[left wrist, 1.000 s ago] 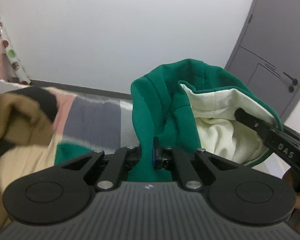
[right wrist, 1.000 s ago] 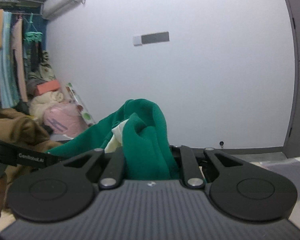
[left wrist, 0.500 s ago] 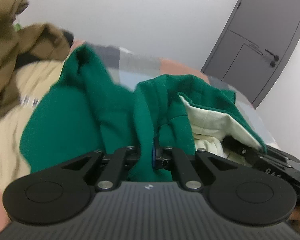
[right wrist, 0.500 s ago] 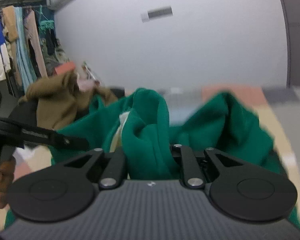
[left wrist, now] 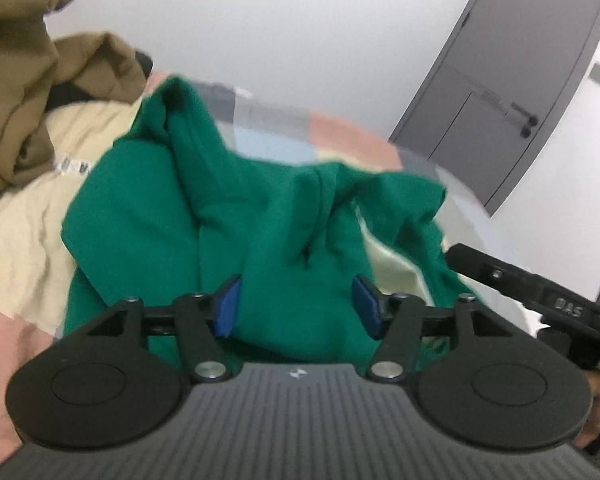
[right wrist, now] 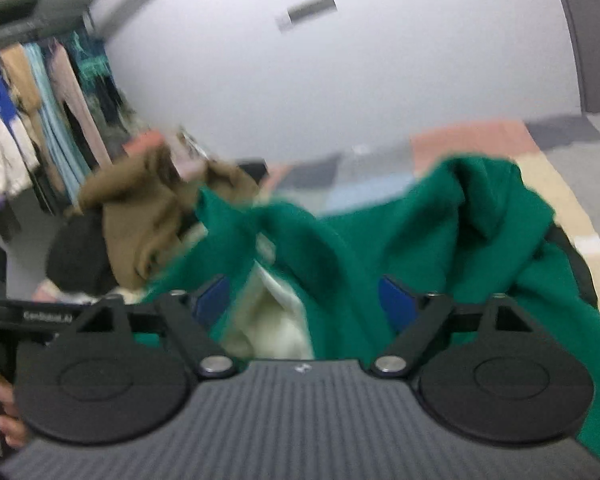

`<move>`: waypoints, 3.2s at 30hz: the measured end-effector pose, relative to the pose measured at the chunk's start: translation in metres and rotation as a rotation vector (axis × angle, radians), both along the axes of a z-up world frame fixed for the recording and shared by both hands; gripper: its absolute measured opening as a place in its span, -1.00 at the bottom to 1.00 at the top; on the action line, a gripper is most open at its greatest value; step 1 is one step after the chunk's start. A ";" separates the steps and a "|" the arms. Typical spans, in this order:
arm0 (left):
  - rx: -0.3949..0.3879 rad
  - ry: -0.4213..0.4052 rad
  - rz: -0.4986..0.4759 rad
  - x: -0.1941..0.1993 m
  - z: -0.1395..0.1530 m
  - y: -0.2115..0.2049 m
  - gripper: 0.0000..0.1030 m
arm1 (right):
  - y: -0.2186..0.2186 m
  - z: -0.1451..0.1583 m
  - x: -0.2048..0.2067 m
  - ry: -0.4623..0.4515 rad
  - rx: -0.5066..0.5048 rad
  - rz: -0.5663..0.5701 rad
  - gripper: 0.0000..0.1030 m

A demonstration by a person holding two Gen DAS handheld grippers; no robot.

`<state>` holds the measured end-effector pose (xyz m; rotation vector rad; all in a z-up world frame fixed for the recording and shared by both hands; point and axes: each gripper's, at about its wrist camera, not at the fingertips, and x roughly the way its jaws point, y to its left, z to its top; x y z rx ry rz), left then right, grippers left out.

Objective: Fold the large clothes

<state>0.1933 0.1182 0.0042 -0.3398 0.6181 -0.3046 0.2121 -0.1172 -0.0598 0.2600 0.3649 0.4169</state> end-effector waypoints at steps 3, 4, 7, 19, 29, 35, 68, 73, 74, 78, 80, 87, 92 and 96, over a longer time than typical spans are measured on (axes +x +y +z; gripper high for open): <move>-0.023 -0.045 0.011 -0.009 0.010 0.007 0.34 | 0.007 0.008 0.003 -0.055 -0.005 0.013 0.61; -0.030 -0.054 0.010 -0.008 0.011 0.009 0.34 | 0.008 0.009 0.007 -0.065 -0.010 0.015 0.61; -0.056 -0.045 0.018 0.001 0.009 0.013 0.34 | 0.013 0.008 0.025 -0.061 -0.008 0.004 0.61; -0.081 0.031 0.037 0.053 -0.027 0.008 -0.13 | 0.013 -0.033 0.098 0.090 0.064 0.046 -0.17; -0.198 0.022 0.058 0.041 -0.017 0.027 -0.83 | 0.017 -0.007 0.067 -0.036 0.023 0.140 -0.65; -0.230 -0.007 0.034 0.001 0.006 0.037 -0.83 | 0.017 0.019 0.013 -0.118 0.024 0.226 -0.66; -0.116 0.044 -0.108 -0.031 -0.004 -0.013 -0.23 | -0.002 0.017 -0.050 0.106 0.016 0.250 -0.02; 0.007 0.130 -0.125 -0.028 -0.031 -0.035 -0.25 | 0.025 -0.011 -0.026 0.232 -0.177 0.158 -0.04; 0.031 0.145 -0.129 -0.026 -0.035 -0.039 -0.25 | 0.026 -0.019 -0.022 0.261 -0.194 0.140 -0.04; 0.079 0.169 -0.125 -0.024 -0.050 -0.050 -0.25 | 0.024 -0.040 -0.009 0.343 -0.165 0.113 -0.04; 0.080 0.177 -0.119 -0.020 -0.055 -0.050 -0.25 | 0.025 -0.043 -0.009 0.351 -0.161 0.108 -0.04; 0.091 0.162 -0.108 -0.018 -0.053 -0.052 -0.25 | 0.032 -0.050 -0.002 0.358 -0.171 0.094 -0.02; 0.068 0.133 -0.090 -0.027 -0.038 -0.046 -0.15 | 0.022 -0.044 -0.007 0.364 -0.106 0.078 -0.03; 0.042 0.106 -0.049 -0.040 -0.027 -0.035 0.08 | 0.001 -0.034 -0.018 0.369 -0.043 0.031 -0.03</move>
